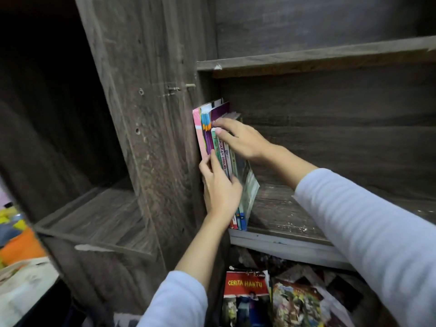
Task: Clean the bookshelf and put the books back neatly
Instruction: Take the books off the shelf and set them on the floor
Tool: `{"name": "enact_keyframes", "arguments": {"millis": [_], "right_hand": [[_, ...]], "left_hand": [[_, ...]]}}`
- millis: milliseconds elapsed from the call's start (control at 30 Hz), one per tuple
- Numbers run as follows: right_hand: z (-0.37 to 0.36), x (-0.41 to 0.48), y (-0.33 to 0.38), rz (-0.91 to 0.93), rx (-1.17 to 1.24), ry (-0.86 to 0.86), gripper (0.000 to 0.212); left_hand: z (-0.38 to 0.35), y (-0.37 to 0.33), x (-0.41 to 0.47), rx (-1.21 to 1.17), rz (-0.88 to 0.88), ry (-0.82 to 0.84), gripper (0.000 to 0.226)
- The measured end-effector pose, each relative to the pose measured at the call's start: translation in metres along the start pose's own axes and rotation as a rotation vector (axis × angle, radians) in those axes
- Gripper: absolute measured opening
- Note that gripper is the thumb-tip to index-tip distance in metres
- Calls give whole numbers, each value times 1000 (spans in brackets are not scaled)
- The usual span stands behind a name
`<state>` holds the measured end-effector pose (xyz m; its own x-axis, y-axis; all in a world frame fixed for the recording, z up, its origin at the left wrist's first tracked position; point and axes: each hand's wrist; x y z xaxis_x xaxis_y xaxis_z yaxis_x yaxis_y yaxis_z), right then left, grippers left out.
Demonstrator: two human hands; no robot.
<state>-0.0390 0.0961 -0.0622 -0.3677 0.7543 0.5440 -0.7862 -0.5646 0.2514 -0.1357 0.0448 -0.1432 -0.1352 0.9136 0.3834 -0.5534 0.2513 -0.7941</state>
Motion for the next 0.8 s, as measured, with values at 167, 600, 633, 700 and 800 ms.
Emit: {"name": "enact_keyframes", "arguments": {"millis": [167, 600, 633, 700, 800], "right_hand": [[8, -5, 0, -36, 68, -60, 42], [19, -37, -8, -33, 195, -183, 36], [19, -39, -9, -31, 194, -188, 36], [19, -41, -12, -37, 203, -195, 35], [20, -45, -11, -25, 224, -225, 33]], "left_hand": [[-13, 3, -1, -5, -60, -136, 68], [-70, -13, 3, -179, 274, -250, 87], [-74, -12, 4, -144, 277, -281, 85], [-78, -12, 6, -125, 280, -324, 76], [-80, -9, 6, -151, 267, -345, 62]]}}
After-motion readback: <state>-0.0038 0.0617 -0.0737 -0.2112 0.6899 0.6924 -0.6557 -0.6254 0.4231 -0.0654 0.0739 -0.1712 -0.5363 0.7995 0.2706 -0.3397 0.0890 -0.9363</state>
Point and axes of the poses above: each hand's wrist, its own x-axis towards the middle knuckle, its own z-axis out of the back of the hand, y = z × x, and after that the axes turned 8 degrees about z, right-handed
